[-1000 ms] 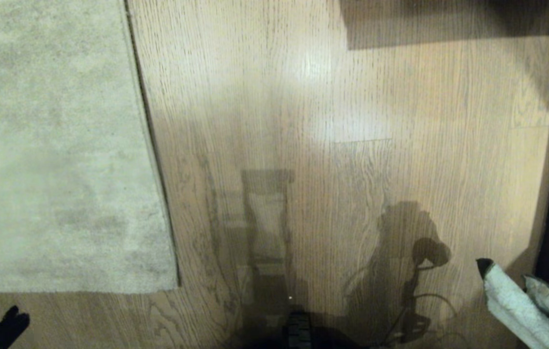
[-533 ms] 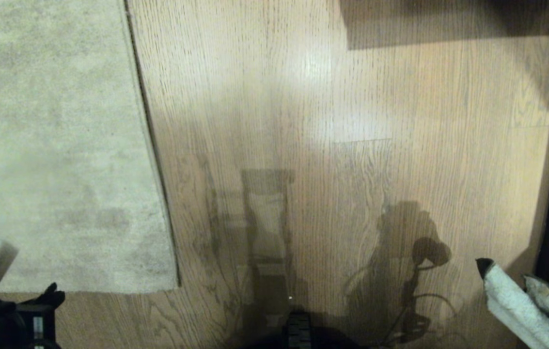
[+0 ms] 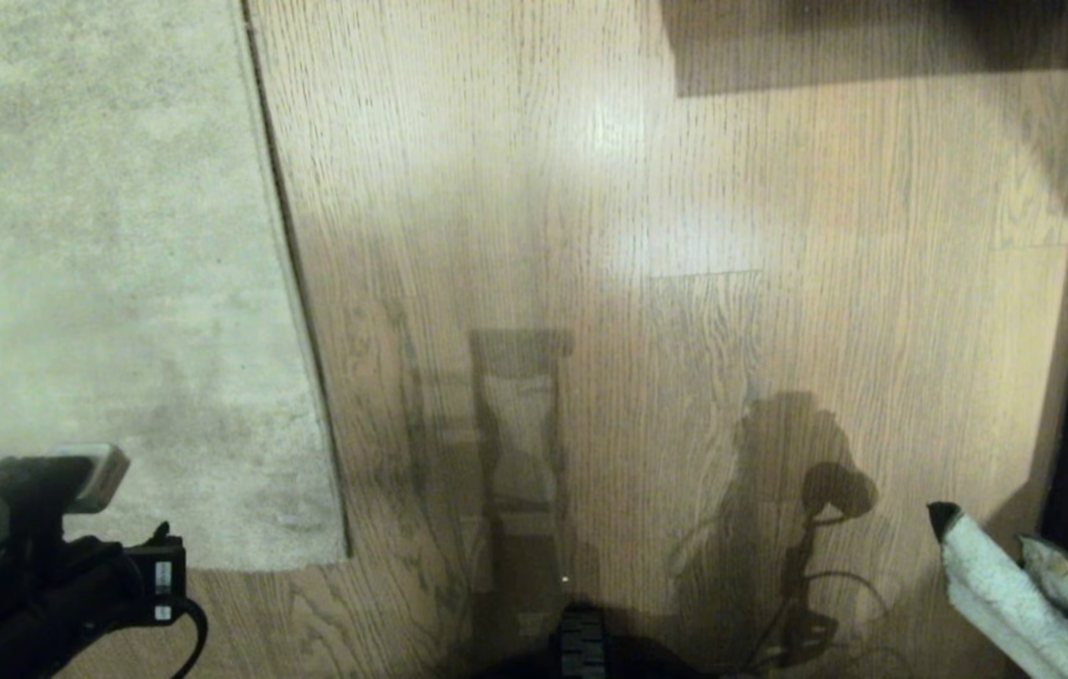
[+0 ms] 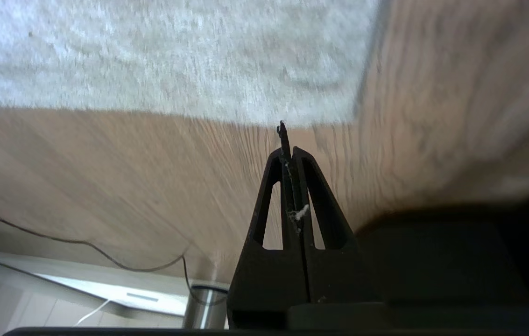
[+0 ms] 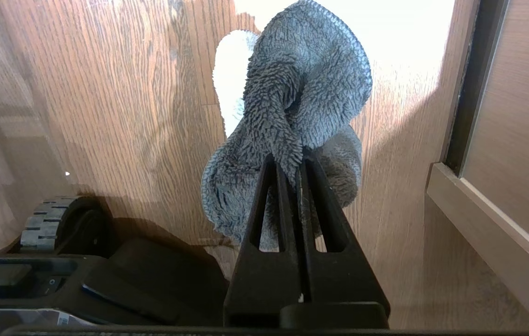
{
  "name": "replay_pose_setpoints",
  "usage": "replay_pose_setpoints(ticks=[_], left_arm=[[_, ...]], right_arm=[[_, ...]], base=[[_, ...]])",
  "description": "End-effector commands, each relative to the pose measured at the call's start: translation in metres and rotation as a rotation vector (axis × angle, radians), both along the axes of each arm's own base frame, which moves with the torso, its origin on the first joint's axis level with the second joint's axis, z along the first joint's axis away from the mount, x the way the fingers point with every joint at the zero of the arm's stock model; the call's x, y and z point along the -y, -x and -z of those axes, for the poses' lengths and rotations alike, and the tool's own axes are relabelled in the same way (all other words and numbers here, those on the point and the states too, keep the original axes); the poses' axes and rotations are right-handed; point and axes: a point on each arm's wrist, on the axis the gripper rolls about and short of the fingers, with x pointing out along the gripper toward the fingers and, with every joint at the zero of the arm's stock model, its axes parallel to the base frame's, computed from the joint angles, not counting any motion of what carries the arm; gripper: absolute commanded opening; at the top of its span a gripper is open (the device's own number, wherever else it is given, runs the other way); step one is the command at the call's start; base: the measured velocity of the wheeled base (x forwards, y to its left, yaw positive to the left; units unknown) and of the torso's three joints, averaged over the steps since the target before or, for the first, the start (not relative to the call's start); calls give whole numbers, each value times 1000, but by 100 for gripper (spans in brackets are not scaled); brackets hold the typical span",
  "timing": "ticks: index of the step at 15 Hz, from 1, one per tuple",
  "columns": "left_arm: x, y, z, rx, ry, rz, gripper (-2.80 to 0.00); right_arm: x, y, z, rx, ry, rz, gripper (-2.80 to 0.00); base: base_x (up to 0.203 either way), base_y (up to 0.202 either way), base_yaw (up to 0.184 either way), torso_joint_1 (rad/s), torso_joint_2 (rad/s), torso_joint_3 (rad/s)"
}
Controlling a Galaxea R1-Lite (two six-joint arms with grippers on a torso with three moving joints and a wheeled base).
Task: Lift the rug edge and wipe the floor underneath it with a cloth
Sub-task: Lift up the carpet
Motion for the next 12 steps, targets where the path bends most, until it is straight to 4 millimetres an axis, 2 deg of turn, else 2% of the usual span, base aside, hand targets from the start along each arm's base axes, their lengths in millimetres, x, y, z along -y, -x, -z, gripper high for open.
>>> replay_pose_setpoints(ticks=[1,3,4,9,12], left_arm=[[0,-15,17,-55,-10,-16,-280],[0,-20,22,-64,-21,-32,-280],[0,-21,25,-72,-22,-33,0],[-2,-27,34,-114,-34,-53,0],[-4,-37,39,-106,-34,-65,0]], right_arm=[[0,0,0,-2,0,0,-280],[0,0,0,-2,0,0,-280],[0,0,0,-2,0,0,-280],[0,0,0,-2,0,0,-280],[0,0,0,-1,0,0,-280]], base=[[0,0,0,0,0,0],[0,0,0,0,0,0],[0,0,0,0,0,0],[0,0,0,0,0,0],[0,0,0,0,0,0]])
